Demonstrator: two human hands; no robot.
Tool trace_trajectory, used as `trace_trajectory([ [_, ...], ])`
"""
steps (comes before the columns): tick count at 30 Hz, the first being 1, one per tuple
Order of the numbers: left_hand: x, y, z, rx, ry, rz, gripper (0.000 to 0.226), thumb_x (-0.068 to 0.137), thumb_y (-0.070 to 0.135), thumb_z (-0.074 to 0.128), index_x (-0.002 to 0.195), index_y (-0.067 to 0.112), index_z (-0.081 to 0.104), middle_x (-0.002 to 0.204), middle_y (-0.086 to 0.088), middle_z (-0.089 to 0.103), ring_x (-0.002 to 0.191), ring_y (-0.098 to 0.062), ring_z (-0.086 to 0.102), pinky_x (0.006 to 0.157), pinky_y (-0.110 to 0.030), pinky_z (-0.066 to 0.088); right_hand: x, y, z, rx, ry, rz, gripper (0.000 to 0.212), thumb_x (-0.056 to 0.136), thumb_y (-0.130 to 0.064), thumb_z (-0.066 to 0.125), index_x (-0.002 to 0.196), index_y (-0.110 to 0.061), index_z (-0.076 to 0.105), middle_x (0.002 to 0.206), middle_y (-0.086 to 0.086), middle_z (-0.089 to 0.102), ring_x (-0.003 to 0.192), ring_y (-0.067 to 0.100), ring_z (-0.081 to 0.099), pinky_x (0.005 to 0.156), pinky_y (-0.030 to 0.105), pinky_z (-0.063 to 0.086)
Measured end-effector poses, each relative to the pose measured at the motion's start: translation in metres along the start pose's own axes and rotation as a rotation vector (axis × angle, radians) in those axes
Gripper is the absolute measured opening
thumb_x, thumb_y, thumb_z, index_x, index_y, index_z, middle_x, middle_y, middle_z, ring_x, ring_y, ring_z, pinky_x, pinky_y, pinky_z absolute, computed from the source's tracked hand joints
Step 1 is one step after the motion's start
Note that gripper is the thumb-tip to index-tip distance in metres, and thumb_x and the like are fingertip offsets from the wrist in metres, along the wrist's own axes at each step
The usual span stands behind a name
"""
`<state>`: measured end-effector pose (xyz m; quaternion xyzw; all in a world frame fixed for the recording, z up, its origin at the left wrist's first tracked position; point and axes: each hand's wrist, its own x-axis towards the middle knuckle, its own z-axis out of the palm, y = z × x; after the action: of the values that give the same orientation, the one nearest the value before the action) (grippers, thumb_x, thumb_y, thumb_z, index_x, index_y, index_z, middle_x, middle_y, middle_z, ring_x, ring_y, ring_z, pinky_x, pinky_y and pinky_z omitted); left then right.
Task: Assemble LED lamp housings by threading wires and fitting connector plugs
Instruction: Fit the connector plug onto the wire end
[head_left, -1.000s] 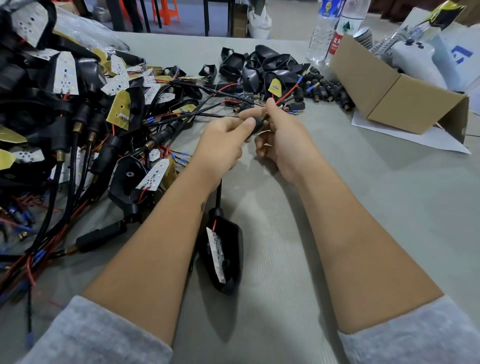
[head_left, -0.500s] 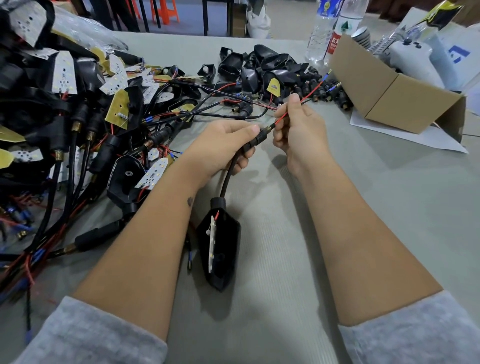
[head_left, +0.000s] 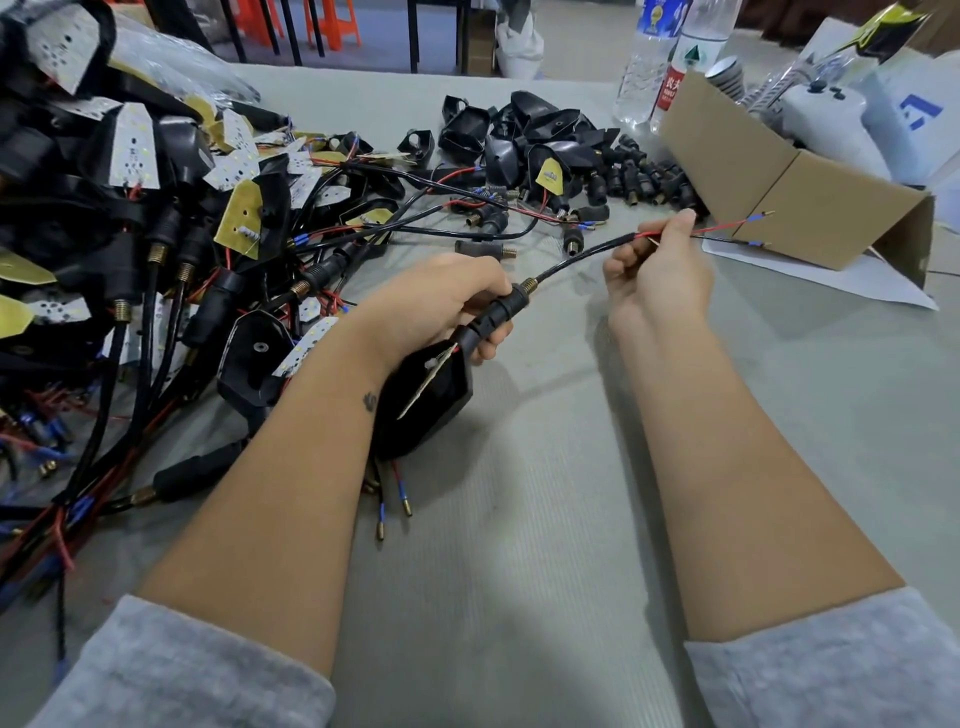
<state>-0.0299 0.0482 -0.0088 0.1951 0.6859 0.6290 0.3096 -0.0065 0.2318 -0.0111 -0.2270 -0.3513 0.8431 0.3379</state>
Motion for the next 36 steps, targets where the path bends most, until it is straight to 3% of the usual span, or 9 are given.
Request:
trace_trajectory([
  [7,-0.003,0.005,0.000,-0.204,0.141,-0.025,0.016,0.099,0.018,0.043,0.091,0.010,0.054,0.059,-0.005,0.055,0.046,-0.017,0.054,0.045,-0.021,0.043,-0.007,-0.002,0.001,0.030,-0.089,0.175,0.039,0.105,-0.035,0.039,0.084,-0.006,0.054,0.057,0.005,0.056,0.046,0.012,0.055,0.044,0.021,0.049],
  [10,0.000,0.005,-0.001,-0.303,0.255,-0.034,0.015,0.099,0.023,0.047,0.091,0.011,0.053,0.061,-0.003,0.053,0.045,-0.015,0.052,0.045,-0.019,0.042,-0.019,0.000,0.006,-0.304,-0.281,0.232,0.035,0.104,-0.034,0.041,0.090,-0.005,0.055,0.065,0.006,0.056,0.047,0.011,0.053,0.043,0.020,0.047],
  [13,0.005,0.003,-0.004,-0.335,0.377,0.096,0.011,0.099,0.020,0.049,0.090,0.014,0.052,0.066,-0.004,0.053,0.051,-0.013,0.049,0.050,-0.024,0.041,-0.037,0.004,0.015,-0.686,-0.585,0.240,0.038,0.103,-0.036,0.044,0.083,-0.006,0.058,0.058,0.004,0.058,0.040,0.011,0.052,0.039,0.019,0.041],
  [17,0.005,0.001,-0.003,-0.322,0.493,0.222,0.018,0.099,0.017,0.050,0.082,0.015,0.056,0.058,0.006,0.059,0.053,-0.011,0.055,0.053,-0.024,0.045,-0.057,0.013,0.022,-0.947,-0.870,0.173,0.023,0.096,-0.030,0.058,0.084,-0.011,0.059,0.066,0.003,0.059,0.045,0.014,0.052,0.040,0.022,0.039],
  [21,0.009,0.000,-0.003,-0.325,0.605,0.211,0.021,0.100,0.017,0.049,0.079,0.016,0.054,0.062,0.007,0.055,0.056,-0.008,0.054,0.060,-0.026,0.047,-0.061,0.013,0.025,-1.052,-0.812,-0.022,0.027,0.090,-0.026,0.069,0.074,-0.016,0.049,0.056,-0.005,0.048,0.043,0.010,0.046,0.040,0.019,0.031],
  [25,0.013,0.000,0.000,-0.355,0.652,0.194,0.016,0.102,0.017,0.044,0.089,0.013,0.050,0.067,0.001,0.051,0.044,-0.003,0.052,0.047,-0.018,0.043,-0.065,-0.001,0.029,-1.180,-0.980,-0.035,0.029,0.083,-0.023,0.076,0.076,-0.004,0.055,0.056,0.000,0.039,0.048,0.012,0.036,0.045,0.021,0.026],
  [29,0.016,-0.001,0.000,-0.366,0.664,0.180,0.015,0.103,0.020,0.043,0.092,0.014,0.049,0.066,0.002,0.051,0.041,-0.002,0.053,0.047,-0.018,0.044,-0.076,-0.002,0.033,-1.511,-1.064,-0.253,0.020,0.074,-0.016,0.080,0.075,-0.002,0.065,0.053,-0.006,0.045,0.045,0.004,0.037,0.047,0.018,0.030],
  [33,0.016,-0.001,-0.002,-0.532,0.597,0.147,0.009,0.102,0.020,0.044,0.095,0.016,0.049,0.066,-0.001,0.055,0.046,-0.013,0.056,0.054,-0.025,0.047,-0.078,0.004,0.033,-1.447,-0.919,-0.313,0.009,0.083,-0.005,0.060,0.083,0.003,0.058,0.073,0.016,0.064,0.063,0.024,0.062,0.062,0.038,0.055],
  [36,0.017,-0.001,-0.001,-0.573,0.581,0.156,0.007,0.102,0.018,0.044,0.104,0.017,0.050,0.066,-0.002,0.057,0.056,-0.019,0.054,0.066,-0.035,0.047,-0.081,0.007,0.030,-1.381,-0.912,-0.406,0.005,0.084,-0.002,0.055,0.086,0.003,0.053,0.078,0.018,0.064,0.074,0.032,0.064,0.071,0.048,0.053],
])
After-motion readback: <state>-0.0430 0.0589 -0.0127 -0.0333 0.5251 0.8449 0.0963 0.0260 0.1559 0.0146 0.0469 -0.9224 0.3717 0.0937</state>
